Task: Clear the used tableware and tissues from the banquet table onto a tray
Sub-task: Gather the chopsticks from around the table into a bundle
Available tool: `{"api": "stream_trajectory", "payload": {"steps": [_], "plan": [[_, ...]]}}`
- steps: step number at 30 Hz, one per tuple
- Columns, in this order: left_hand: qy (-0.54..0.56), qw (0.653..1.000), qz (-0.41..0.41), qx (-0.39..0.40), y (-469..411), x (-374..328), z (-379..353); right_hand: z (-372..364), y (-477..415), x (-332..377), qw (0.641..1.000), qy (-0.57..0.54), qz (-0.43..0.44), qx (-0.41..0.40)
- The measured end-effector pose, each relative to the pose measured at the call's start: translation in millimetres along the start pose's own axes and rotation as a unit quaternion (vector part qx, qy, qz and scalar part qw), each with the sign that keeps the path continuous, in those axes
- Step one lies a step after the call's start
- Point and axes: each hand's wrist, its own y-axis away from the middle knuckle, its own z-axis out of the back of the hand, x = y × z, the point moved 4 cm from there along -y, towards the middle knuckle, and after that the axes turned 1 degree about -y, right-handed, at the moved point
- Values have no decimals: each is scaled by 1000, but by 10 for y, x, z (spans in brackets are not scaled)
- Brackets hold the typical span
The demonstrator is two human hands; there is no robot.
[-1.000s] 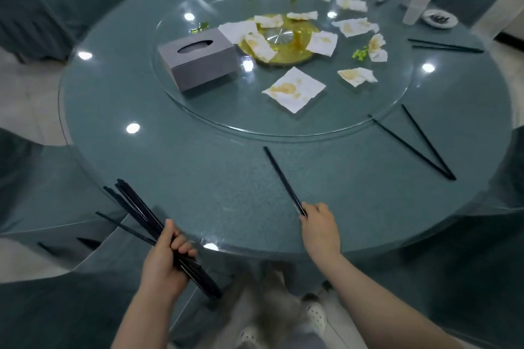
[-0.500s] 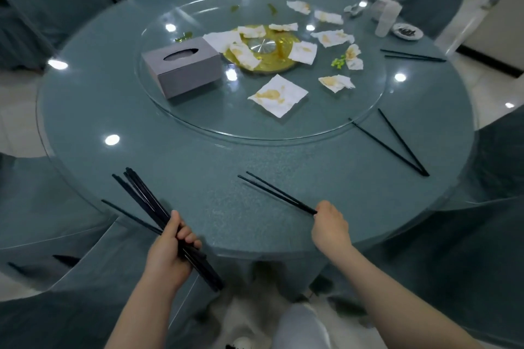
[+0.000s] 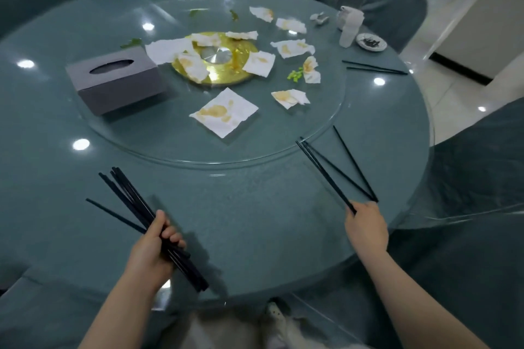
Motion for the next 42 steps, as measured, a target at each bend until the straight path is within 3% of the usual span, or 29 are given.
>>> {"api": "stream_trajectory", "payload": {"steps": [5,15,21,31,42], "plan": [[-10,1000,-8,-21,-149,135,-434,54,-635,-395,998,2,-41,39],[1,998,-30,-61,-250,382,-871,-135,-1233,-420,995,33,3,95],[-8,998,-26,-55,-334,522,-954,-79,-1203,-518,997,18,79,5],[-20,999,-15,-32,-282,649,-1020,-98,-879,-489,977,169,66,113],[-31,999,-2,25,190,575,-742,103,185,-611,986,100,31,132]]}}
